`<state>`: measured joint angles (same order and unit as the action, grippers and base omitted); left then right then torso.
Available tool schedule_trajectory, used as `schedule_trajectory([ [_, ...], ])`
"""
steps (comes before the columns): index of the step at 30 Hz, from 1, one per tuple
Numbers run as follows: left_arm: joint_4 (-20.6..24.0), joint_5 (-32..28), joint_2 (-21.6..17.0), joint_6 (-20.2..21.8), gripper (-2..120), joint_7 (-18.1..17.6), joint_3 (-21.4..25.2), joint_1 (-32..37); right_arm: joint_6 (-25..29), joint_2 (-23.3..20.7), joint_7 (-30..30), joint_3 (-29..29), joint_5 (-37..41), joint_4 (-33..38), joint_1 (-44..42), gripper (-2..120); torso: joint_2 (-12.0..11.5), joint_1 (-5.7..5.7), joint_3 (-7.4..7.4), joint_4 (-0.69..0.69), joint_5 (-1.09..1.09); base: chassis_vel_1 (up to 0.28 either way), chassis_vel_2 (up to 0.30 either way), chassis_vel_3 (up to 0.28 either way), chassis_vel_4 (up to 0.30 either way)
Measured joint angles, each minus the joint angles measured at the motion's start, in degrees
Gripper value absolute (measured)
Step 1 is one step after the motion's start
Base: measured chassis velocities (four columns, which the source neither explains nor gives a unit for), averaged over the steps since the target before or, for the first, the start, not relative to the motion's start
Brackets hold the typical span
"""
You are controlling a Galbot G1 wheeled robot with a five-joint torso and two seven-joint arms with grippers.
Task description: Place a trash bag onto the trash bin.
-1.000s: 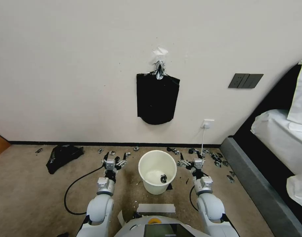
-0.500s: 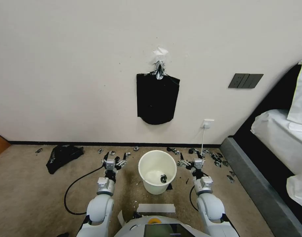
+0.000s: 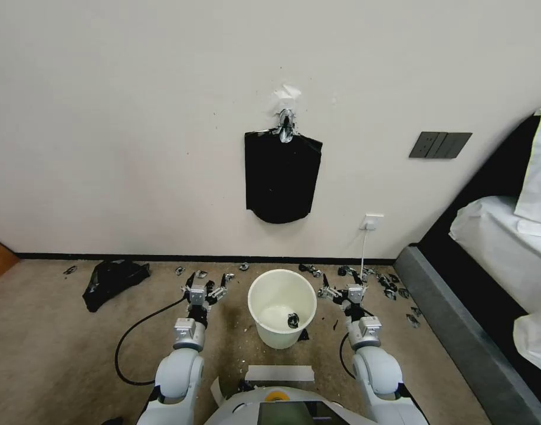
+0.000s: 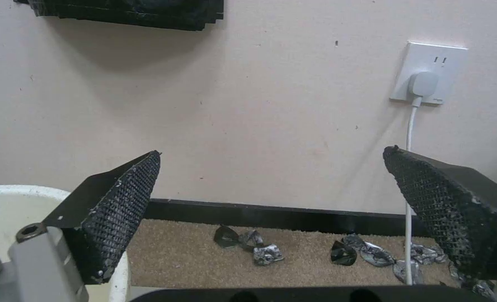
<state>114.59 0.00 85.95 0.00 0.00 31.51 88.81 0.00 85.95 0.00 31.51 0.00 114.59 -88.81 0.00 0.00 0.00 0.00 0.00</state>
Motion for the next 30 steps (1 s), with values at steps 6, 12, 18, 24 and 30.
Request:
schedule_trajectory([
  [6,0.0,0.0,0.0,0.0,100,0.0,0.0,0.0,0.0,0.0,0.0,0.0,0.0,0.0,0.0,100,0.0,0.0,0.0,0.0,0.0,0.0,0.0,0.0,0.0],
  [12,0.0,0.0,0.0,0.0,100,0.0,0.0,0.0,0.0,0.0,0.0,0.0,0.0,0.0,0.0,100,0.0,0.0,0.0,0.0,0.0,0.0,0.0,0.0,0.0],
  [18,0.0,-0.6,-0.3,0.0,100,-0.5,-0.2,-0.4,0.0,0.0,0.0,0.0,0.0,0.0,0.0,100,0.0,0.0,0.0,0.01,0.0,0.0,0.0,0.0,0.0],
  [24,1.6,-10.3,-5.0,-0.2,100,-7.5,-2.8,-6.2,-4.0,1.1,1.6,-0.3,-0.2,1.7,1.9,100,0.0,0.0,0.0,-0.02,-0.01,0.0,0.0,0.0,0.0],
  [30,-0.5,-16.1,-8.8,-1.0,100,-10.6,-3.8,-10.4,-15.3,4.3,6.4,-1.6,-1.2,7.0,7.3,100,0.0,0.0,0.01,0.0,-0.02,0.0,0.0,0.0,0.0],
])
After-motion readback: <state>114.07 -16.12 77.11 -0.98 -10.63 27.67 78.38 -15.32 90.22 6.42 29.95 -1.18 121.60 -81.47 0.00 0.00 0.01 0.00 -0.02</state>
